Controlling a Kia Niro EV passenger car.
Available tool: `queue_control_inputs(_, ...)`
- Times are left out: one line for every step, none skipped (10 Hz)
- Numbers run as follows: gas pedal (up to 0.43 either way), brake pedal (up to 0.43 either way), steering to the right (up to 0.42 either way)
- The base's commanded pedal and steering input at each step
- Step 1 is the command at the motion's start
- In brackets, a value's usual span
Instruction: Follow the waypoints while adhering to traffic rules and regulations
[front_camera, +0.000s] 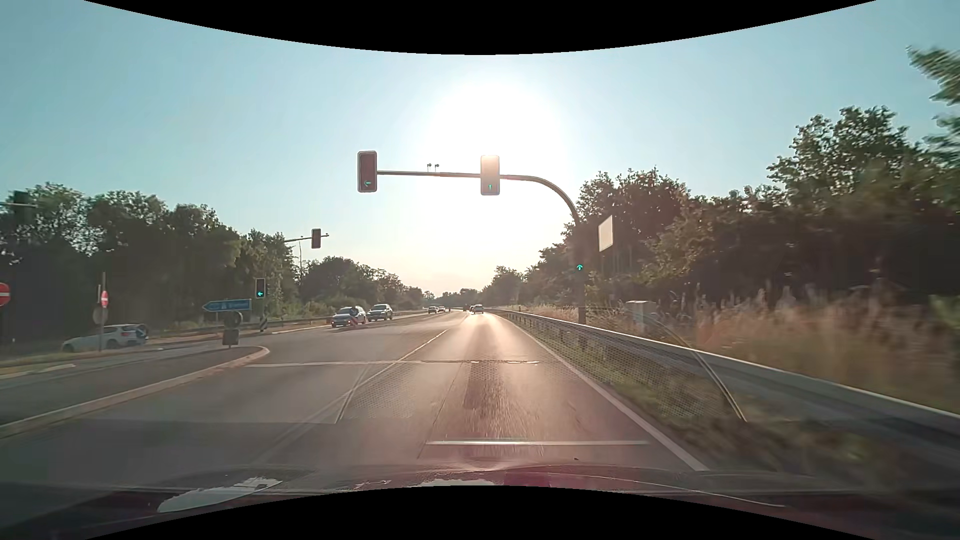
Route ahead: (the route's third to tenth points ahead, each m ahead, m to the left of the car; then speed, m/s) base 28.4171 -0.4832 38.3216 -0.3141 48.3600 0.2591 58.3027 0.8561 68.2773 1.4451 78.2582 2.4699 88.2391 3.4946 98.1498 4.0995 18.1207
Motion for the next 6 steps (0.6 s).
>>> queue_control_inputs(0.0,0.0,-0.008)
queue_control_inputs(0.0,0.0,-0.008)
queue_control_inputs(0.0,0.0,-0.008)
queue_control_inputs(0.0,0.0,-0.008)
queue_control_inputs(0.0,0.0,-0.009)
queue_control_inputs(0.0,0.0,-0.011)
